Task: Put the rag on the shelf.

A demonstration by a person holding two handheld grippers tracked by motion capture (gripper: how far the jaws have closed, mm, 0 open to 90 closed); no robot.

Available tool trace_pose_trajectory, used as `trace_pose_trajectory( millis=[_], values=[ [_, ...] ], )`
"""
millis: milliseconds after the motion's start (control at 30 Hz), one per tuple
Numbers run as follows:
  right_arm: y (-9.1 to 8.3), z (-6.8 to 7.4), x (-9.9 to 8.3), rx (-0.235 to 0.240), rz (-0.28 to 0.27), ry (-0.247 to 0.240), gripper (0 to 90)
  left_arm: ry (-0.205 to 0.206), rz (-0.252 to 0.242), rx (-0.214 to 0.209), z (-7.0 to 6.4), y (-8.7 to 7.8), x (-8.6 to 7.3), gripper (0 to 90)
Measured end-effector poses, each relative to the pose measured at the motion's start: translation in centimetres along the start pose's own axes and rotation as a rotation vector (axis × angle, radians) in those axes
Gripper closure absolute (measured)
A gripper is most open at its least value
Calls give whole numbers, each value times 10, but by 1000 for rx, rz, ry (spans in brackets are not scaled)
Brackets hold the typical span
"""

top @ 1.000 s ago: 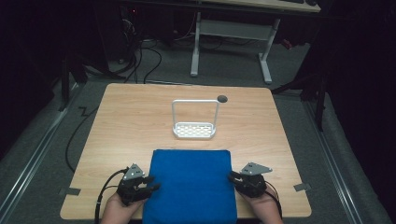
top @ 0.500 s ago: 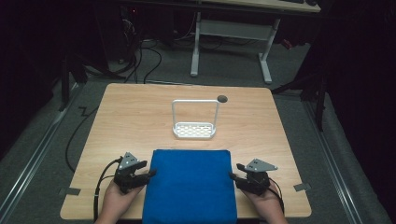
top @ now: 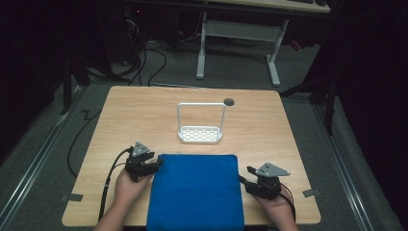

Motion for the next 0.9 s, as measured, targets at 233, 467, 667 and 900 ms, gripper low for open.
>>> trace_pose_trajectory(
  millis=[233,467,667,900],
  values=[
    [7,0,-1,5,0,-16,534,8,18,-6,-2,10,2,729],
    [22,-16,14,-31,-2,46,587,43,14,-26,-8,10,0,851],
    [48,-38,27,-78,40,113,636,70,8,-24,-10,9,-1,870],
    [66,-46,24,-88,103,150,714,65,8,-29,-10,9,-1,870]
  ],
)
Point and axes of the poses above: each handheld gripper's, and its own axes: y roughly forward along the jaws, x roughly out of its top, z roughly to its left, the point moved 9 cm from there along y, roughly forward along the jaws, and after that the axes turned 11 degrees about x, right-handed, at the moved point
